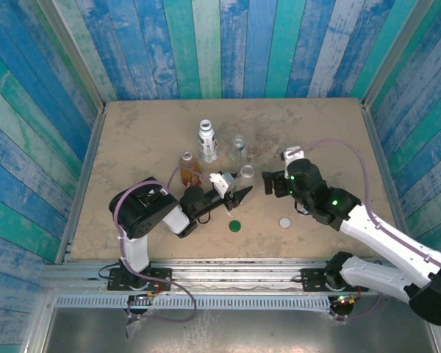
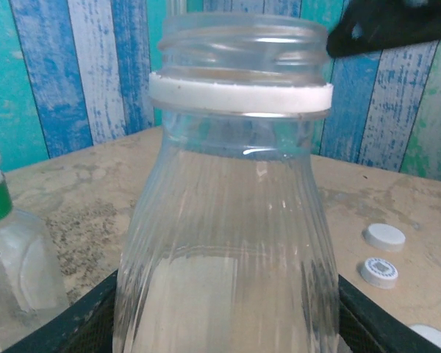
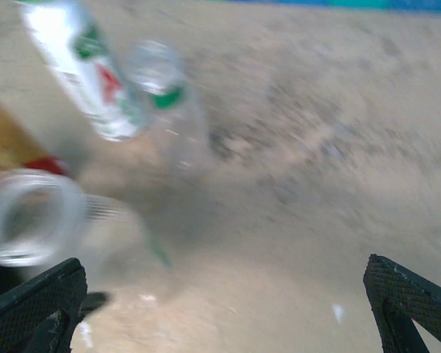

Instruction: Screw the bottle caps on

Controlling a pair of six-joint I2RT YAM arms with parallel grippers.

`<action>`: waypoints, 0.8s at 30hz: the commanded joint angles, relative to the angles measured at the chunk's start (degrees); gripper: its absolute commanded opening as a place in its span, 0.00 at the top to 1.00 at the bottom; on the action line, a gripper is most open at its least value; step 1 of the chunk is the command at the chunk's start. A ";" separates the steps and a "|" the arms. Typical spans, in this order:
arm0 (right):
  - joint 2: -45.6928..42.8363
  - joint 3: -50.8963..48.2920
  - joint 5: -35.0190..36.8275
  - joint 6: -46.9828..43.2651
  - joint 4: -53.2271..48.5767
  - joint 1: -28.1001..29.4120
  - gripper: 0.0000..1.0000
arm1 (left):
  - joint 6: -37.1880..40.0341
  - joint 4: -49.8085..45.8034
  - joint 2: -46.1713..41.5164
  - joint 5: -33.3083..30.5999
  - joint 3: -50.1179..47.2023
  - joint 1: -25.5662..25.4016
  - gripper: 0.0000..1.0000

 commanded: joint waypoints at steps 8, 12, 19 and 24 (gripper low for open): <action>-3.20 -15.70 -3.78 17.64 -3.88 -23.22 0.00 | 1.07 -1.18 -0.53 5.29 0.27 -0.14 0.49; 0.09 -17.80 -5.16 20.98 -4.88 -27.35 0.04 | 0.04 2.18 1.13 6.22 0.15 -0.19 0.49; 5.00 -19.47 -4.11 20.90 -3.08 -29.06 0.12 | -2.07 8.87 4.32 6.63 -1.52 -0.14 0.48; 9.93 -18.56 -3.86 20.42 -2.66 -29.87 0.23 | -1.94 9.37 4.32 5.65 -2.30 -0.14 0.48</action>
